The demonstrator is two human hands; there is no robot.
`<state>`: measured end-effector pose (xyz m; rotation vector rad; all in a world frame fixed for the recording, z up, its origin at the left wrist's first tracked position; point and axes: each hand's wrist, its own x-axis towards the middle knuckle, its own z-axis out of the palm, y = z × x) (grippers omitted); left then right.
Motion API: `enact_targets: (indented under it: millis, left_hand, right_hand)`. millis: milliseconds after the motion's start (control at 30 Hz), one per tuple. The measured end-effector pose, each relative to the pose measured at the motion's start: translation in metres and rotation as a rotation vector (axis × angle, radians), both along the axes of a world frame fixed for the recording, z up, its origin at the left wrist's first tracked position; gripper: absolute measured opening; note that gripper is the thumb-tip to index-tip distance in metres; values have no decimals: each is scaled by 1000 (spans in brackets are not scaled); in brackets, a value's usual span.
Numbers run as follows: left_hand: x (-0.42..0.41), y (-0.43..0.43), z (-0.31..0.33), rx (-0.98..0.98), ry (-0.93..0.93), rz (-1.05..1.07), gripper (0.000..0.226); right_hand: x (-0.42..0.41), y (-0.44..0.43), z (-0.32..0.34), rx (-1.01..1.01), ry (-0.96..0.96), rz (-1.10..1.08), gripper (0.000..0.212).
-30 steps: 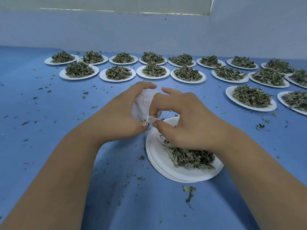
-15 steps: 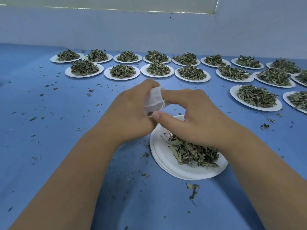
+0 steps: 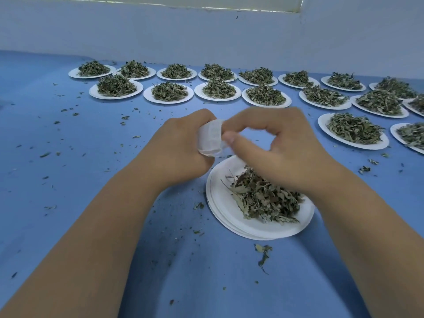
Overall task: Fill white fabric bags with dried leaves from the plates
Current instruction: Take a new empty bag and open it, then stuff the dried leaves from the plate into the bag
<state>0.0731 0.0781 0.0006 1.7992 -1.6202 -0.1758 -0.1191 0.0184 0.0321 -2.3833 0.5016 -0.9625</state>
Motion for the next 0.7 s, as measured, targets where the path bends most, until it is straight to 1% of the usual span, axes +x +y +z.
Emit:
enact_targets:
  millis: [33, 67, 100, 200, 267, 300, 333, 467, 567, 633, 700]
  left_hand:
    - [0, 0, 1, -2, -10, -1, 33]
    - [-1, 1, 2, -3, -7, -2, 33]
    - [-2, 2, 3, -1, 2, 1, 31]
    - [-10, 1, 4, 41, -12, 1, 31]
    - [-17, -2, 0, 76, -53, -18, 28]
    - [-20, -4, -2, 92, -70, -19, 26]
    - [-21, -5, -4, 110, -85, -13, 24]
    - [-18, -7, -9, 161, -116, 15, 17]
    - [-15, -7, -9, 146, -102, 41, 14]
    - [-12, -5, -7, 109, -102, 65, 20]
    - [-6, -2, -4, 102, -118, 90, 27]
  right_hand:
    - [-9, -3, 3, -50, -16, -24, 13]
    - [-19, -6, 5, -95, 28, -39, 17]
    - [-31, -8, 5, -114, 123, -40, 25]
    - [-57, -8, -8, -127, 475, 33, 57]
    - [-60, -6, -23, -174, 615, 67, 71]
    - [-57, -5, -29, -186, 636, 72, 73]
    - [-53, -4, -34, -185, 628, 72, 71]
    - [-37, -5, -42, -174, 535, 74, 48]
    - [-28, -8, -46, -148, 495, 35, 41]
    - [-25, -10, -45, -156, 435, -6, 39]
    - [-25, -12, -42, -138, 406, -53, 46]
